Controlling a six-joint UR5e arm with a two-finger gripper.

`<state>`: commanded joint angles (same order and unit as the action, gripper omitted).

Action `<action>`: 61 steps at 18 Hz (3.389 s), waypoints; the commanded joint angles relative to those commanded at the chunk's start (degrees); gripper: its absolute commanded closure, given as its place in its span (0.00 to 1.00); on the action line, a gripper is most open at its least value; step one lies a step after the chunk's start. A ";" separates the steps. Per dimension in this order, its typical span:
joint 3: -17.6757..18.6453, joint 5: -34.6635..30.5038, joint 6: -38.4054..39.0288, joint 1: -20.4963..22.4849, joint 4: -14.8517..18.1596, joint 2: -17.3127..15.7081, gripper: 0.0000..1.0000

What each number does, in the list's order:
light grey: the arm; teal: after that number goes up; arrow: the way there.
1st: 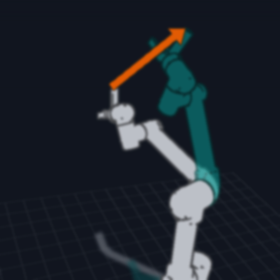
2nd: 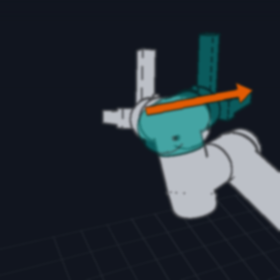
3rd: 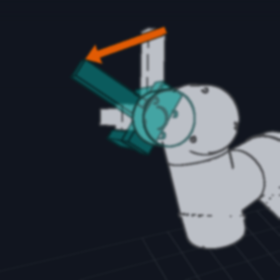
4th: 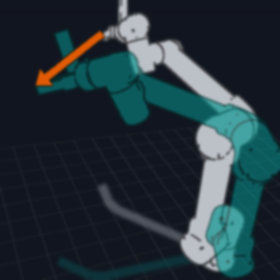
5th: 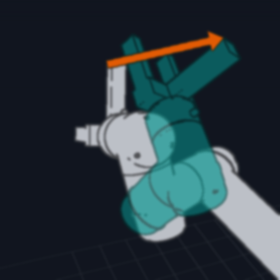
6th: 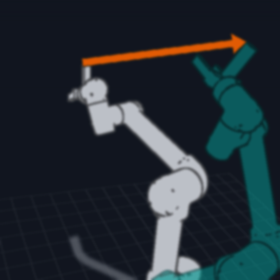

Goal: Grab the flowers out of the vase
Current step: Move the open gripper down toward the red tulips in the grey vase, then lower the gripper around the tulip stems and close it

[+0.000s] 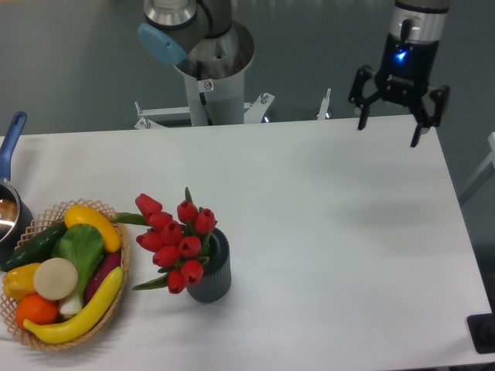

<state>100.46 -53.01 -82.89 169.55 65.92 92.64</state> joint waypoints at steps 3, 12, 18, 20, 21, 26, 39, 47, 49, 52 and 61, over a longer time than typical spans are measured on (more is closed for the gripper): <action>0.18 1.50 5.10 -3.52 -0.09 1.67 0.00; 0.27 2.90 6.78 -10.81 -5.89 6.24 0.00; 2.63 9.06 5.37 -12.31 -12.72 7.91 0.00; 3.60 9.50 5.37 -14.33 -15.55 8.78 0.00; 3.69 9.50 5.37 -15.03 -15.82 9.14 0.00; 4.13 10.20 5.28 -17.76 -15.91 9.41 0.00; 5.54 13.72 5.55 -22.24 -16.00 9.49 0.00; 4.93 13.90 5.72 -24.18 -17.40 11.78 0.00; 4.66 13.99 5.90 -24.44 -17.49 12.21 0.00; 4.31 13.99 5.99 -24.71 -17.49 12.57 0.00; 3.17 13.90 6.07 -25.41 -17.93 14.33 0.23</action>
<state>103.62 -39.11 -76.82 144.14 47.99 106.96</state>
